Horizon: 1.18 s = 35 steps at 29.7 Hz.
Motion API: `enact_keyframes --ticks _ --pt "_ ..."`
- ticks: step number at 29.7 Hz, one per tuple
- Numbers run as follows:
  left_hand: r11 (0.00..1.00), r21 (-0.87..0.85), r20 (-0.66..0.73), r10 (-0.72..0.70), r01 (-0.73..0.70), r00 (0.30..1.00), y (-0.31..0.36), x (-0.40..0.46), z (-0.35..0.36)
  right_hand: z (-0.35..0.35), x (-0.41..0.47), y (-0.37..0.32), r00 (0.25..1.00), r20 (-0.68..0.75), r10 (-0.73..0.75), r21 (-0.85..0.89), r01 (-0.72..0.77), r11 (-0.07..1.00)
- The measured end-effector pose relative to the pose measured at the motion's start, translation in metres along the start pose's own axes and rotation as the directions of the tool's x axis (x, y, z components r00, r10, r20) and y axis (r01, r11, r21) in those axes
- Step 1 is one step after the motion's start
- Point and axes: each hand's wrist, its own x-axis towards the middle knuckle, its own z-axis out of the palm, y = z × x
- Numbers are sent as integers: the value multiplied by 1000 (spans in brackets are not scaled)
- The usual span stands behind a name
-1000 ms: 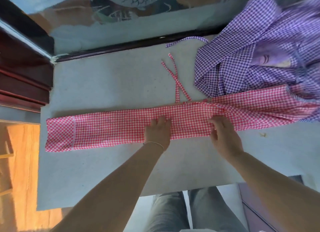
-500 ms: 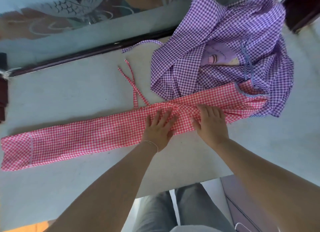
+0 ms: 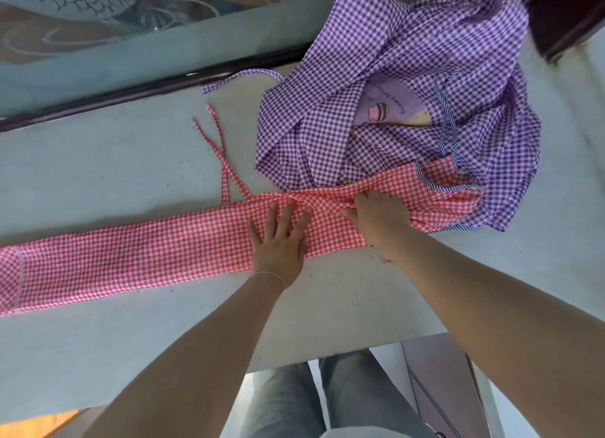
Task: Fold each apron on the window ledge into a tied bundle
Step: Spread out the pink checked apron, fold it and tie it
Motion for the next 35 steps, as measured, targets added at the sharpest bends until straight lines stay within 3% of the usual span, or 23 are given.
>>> enact_keyframes --ticks 1,3,5,7,8,10,12,14,16,20,22,23,25,28,35 --pt "1000 7 27 0 0 1000 0 0 1 3 -2 1 999 -32 15 18 -15 1000" --pt "1000 6 41 -6 6 999 2 1 3 12 -10 3 970 -233 65 115 -39 993" --pt "1000 7 43 -6 6 999 2 1 5 21 -26 6 850 -493 185 302 -32 953" --pt "1000 4 46 -8 8 999 1 3 5 27 -44 9 734 -586 344 509 3 861" --pt "1000 2 50 -9 9 999 1 3 5 28 -51 9 733 -534 422 628 11 778" --pt "1000 -1 57 -7 7 998 2 3 5 32 -61 6 794 -288 535 833 -68 549" --pt "1000 -13 64 -15 16 998 2 4 6 36 -64 4 847 -99 522 894 -155 420" --pt "1000 -22 71 -17 19 997 3 5 5 37 -62 2 850 40 525 954 -189 234" --pt "999 -36 71 -17 19 997 4 5 0 34 -59 -1 789 158 593 985 -166 -41" --pt "999 -46 64 -23 26 998 7 4 -11 24 -50 -6 537 362 762 919 -70 -387" --pt "998 -52 59 -23 26 998 9 5 -17 19 -44 -1 444 528 724 819 -42 -572" --pt "998 -54 61 -22 25 998 9 6 -21 21 -42 2 442 571 692 776 -18 -630" --pt "998 -52 71 -18 21 997 9 8 -26 25 -43 5 504 592 629 739 -28 -673" --pt "998 -54 91 -27 32 996 9 9 -30 35 -48 9 609 550 572 774 -114 -623" --pt "993 -89 127 -66 78 990 18 15 -39 32 -49 9 609 507 610 817 -115 -565"
